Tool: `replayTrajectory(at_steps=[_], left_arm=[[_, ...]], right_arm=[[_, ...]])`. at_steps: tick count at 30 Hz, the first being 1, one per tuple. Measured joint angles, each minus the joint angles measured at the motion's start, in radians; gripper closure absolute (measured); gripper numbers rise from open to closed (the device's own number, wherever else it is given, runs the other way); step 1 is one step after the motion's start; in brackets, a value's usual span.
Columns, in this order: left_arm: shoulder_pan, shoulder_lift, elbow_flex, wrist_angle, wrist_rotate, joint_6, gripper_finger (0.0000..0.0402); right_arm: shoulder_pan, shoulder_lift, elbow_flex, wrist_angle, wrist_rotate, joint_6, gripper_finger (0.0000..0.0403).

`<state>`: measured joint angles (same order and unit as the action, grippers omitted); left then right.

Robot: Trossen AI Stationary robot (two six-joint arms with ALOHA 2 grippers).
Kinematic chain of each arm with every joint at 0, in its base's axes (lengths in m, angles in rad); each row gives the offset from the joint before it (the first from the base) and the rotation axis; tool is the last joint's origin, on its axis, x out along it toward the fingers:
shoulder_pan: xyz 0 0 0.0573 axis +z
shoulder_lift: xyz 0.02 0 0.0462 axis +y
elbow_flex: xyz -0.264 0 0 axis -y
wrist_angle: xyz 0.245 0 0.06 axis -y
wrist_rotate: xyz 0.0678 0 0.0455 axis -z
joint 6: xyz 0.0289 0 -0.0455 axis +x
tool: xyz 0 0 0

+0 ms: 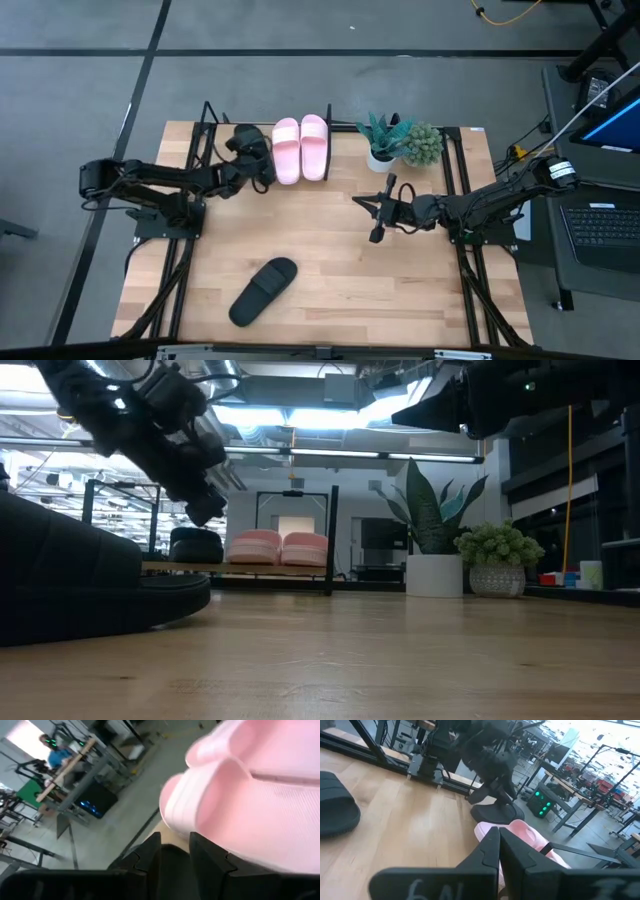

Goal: Pick and place slides into the shelf
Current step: Put the right black slide on the shelf

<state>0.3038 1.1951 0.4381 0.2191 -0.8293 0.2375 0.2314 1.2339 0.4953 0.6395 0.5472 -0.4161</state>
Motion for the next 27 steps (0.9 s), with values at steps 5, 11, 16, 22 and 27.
replayTrajectory(at_steps=[5, 11, 16, 22, 27], left_arm=[[0.023, -0.005, 0.122, -0.261, 0.053, -0.029, 0.0308], [0.101, -0.005, 0.272, -0.621, 0.195, -0.146, 0.0308], [0.133, -0.005, 0.333, -0.704, 0.193, -0.154, 0.0308], [0.149, -0.005, 0.338, -0.717, 0.27, -0.132, 0.0308], [0.15, -0.005, 0.338, -0.761, 0.266, -0.128, 0.0308]], right_arm=[[0.0, 0.0, 0.0, -0.011, 0.0, -0.012, 0.0391], [0.0, 0.0, 0.0, -0.011, 0.0, -0.012, 0.0391], [0.0, 0.0, 0.0, -0.01, 0.0, -0.012, 0.0391], [0.0, 0.0, 0.0, -0.01, 0.0, -0.012, 0.0391], [0.0, 0.0, 0.0, -0.01, 0.0, -0.012, 0.0391]])
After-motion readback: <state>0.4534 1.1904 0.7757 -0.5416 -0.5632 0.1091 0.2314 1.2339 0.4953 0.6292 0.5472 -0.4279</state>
